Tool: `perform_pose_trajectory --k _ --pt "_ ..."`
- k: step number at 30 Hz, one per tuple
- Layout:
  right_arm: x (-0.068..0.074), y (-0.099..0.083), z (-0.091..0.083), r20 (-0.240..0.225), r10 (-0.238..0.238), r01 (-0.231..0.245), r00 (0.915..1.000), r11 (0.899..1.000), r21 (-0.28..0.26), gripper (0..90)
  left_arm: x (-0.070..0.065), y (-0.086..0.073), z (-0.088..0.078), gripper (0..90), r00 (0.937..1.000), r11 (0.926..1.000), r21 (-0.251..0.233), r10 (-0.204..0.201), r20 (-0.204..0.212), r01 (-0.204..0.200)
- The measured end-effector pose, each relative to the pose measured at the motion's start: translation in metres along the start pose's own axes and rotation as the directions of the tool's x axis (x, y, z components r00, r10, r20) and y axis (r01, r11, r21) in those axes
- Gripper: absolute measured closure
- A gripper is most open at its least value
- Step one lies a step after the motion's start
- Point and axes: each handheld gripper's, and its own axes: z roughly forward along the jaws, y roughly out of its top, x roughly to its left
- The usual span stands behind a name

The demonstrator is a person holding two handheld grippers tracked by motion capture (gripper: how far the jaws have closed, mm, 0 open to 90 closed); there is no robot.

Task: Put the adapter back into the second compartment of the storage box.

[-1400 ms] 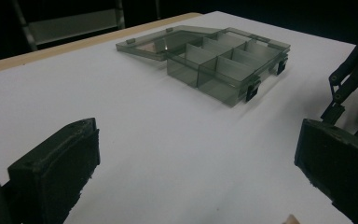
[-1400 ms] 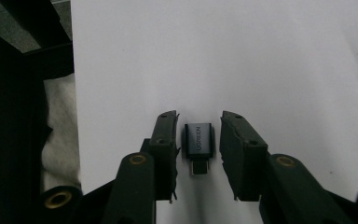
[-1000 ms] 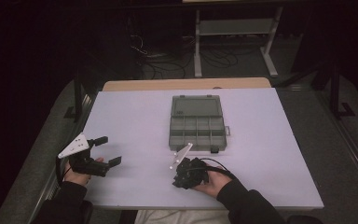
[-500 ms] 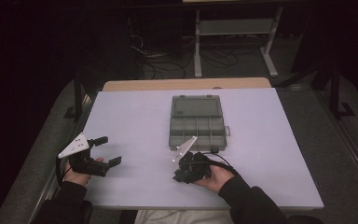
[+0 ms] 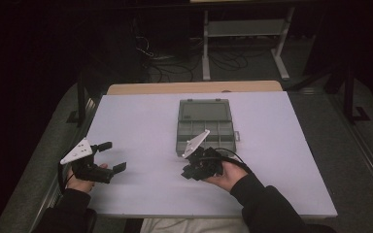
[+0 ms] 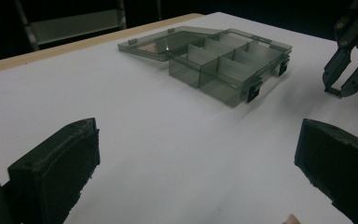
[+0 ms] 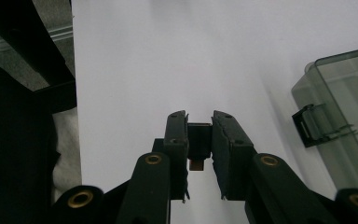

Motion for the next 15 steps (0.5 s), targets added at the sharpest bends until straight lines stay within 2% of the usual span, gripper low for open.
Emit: perform_pose_trajectory --k 9,15 --pt "-0.004 0.010 -0.006 0.011 -0.016 0.016 0.9998 1.000 -0.004 74.6 0.000 0.000 0.000 0.0 1.0000 1.0000 -0.002 0.000 -0.002 0.000" --pt "-0.009 0.012 -0.007 0.017 -0.010 0.010 0.9998 1.000 -0.005 74.6 0.000 0.000 0.000 0.0 1.0000 1.0000 -0.003 0.000 -0.003 0.000"
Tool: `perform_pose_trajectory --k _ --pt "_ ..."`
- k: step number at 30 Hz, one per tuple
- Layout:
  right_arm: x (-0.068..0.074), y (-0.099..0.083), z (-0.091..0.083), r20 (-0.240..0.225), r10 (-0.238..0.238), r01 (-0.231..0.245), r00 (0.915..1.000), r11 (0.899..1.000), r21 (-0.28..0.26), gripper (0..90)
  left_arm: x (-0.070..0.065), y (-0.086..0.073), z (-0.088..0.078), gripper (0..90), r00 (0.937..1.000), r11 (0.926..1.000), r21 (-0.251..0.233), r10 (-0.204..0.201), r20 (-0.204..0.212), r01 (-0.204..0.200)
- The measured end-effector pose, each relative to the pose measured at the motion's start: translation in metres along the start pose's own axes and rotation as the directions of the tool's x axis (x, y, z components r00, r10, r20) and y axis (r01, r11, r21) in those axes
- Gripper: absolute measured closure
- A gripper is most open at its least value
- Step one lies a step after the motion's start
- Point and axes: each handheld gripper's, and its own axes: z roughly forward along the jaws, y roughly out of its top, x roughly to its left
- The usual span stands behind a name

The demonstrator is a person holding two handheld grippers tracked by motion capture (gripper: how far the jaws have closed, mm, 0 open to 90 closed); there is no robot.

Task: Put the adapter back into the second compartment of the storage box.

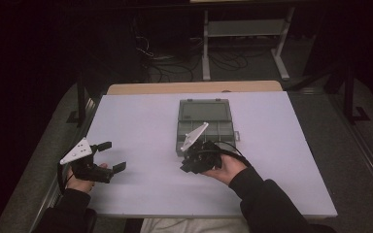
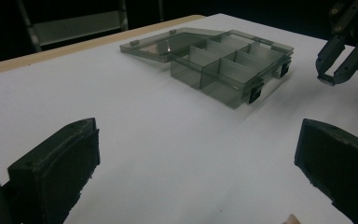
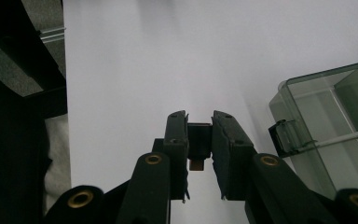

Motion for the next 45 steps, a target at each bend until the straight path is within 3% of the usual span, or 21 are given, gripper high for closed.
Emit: perform_pose_trajectory --k 14,28,45 --pt "-0.017 0.001 -0.001 0.017 0.028 -0.028 0.9995 1.000 -0.006 74.7 0.000 0.000 0.001 0.0 1.0000 0.9999 0.010 0.004 0.008 -0.004" --pt "-0.037 0.005 -0.017 0.055 0.057 -0.054 0.9969 0.997 -0.049 74.7 0.000 0.000 0.001 0.0 1.0000 0.9999 0.010 0.004 0.008 -0.004" --pt "-0.066 0.012 -0.028 0.103 0.118 -0.110 0.9877 0.991 -0.073 74.8 0.000 0.000 0.000 0.0 1.0000 1.0000 0.006 0.002 0.003 -0.002"
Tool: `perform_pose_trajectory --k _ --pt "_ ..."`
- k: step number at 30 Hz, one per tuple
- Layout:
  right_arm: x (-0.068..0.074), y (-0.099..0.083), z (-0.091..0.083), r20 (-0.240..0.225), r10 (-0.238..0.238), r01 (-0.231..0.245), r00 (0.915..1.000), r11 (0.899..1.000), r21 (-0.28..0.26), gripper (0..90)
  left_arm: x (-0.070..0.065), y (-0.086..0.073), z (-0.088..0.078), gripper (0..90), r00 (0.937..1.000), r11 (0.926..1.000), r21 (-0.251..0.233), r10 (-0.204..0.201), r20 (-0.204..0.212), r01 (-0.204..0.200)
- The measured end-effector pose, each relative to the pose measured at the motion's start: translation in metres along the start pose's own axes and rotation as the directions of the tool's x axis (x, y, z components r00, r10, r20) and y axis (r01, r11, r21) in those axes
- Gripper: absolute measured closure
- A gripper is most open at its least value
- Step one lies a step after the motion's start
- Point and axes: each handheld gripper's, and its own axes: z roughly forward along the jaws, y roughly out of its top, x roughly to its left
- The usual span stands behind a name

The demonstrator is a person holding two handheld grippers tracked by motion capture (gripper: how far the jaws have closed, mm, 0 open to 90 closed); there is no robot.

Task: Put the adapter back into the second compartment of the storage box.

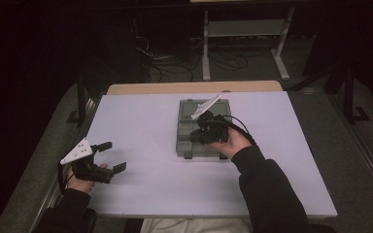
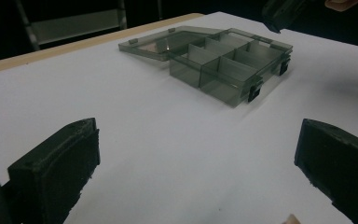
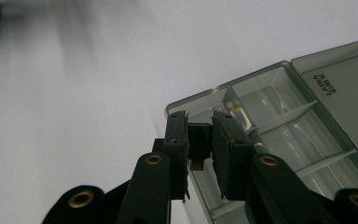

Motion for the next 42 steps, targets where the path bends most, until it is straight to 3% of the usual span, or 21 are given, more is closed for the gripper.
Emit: perform_pose_trajectory --k 20,24,31,42 --pt "-0.025 0.008 -0.003 0.055 0.048 -0.048 0.9973 0.999 -0.005 74.8 -0.001 0.000 -0.001 0.0 1.0000 1.0000 -0.003 0.005 -0.003 -0.006" --pt "-0.039 0.006 0.002 0.080 0.089 -0.089 0.9929 0.996 0.002 74.8 -0.001 0.000 -0.001 0.0 1.0000 1.0000 -0.006 0.006 -0.003 -0.006" --pt "-0.050 0.001 0.008 0.107 0.130 -0.133 0.9858 0.991 0.027 74.8 -0.001 0.000 -0.001 0.0 1.0000 1.0000 -0.003 0.008 -0.002 -0.008" --pt "-0.065 -0.003 0.022 0.106 0.168 -0.170 0.9801 0.985 0.015 74.8 -0.001 0.000 -0.001 0.0 1.0000 1.0000 -0.001 0.009 0.000 -0.009"
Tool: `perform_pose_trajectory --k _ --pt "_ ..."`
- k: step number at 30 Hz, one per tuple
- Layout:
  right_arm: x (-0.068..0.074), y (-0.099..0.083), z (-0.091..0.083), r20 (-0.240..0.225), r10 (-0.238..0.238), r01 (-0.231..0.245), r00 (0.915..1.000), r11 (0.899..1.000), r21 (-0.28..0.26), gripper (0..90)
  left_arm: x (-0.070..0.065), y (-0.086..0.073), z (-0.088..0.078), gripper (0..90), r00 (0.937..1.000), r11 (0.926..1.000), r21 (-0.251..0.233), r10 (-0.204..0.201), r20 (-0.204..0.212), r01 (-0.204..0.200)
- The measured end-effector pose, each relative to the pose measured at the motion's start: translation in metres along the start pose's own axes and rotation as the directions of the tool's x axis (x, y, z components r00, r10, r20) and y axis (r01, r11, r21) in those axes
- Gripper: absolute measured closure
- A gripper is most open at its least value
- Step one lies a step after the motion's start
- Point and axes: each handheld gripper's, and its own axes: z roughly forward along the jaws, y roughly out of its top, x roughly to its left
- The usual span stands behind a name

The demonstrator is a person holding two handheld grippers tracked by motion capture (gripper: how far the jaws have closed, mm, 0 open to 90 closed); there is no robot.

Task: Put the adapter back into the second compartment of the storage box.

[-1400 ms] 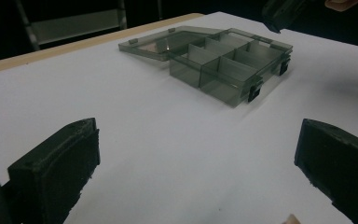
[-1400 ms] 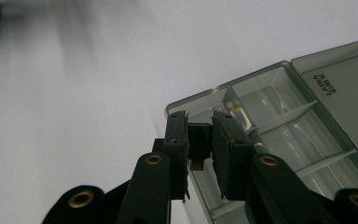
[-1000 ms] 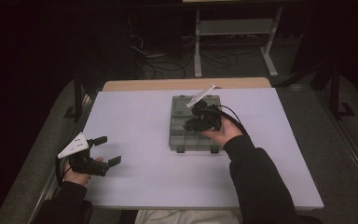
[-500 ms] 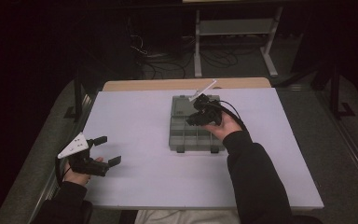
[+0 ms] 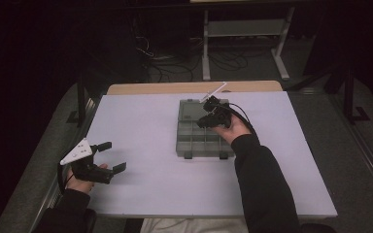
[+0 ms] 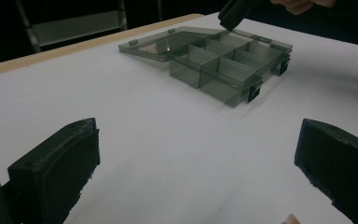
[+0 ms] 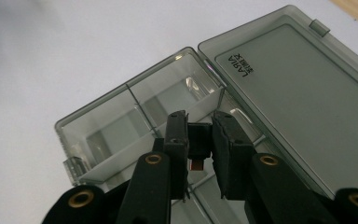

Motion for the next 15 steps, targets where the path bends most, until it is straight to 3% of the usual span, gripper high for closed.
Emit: perform_pose_trajectory --k 15 --pt "-0.007 -0.002 0.027 -0.002 -0.006 0.006 1.0000 0.999 0.034 74.8 0.000 0.000 0.000 0.0 1.0000 1.0000 -0.002 0.003 0.003 -0.003"
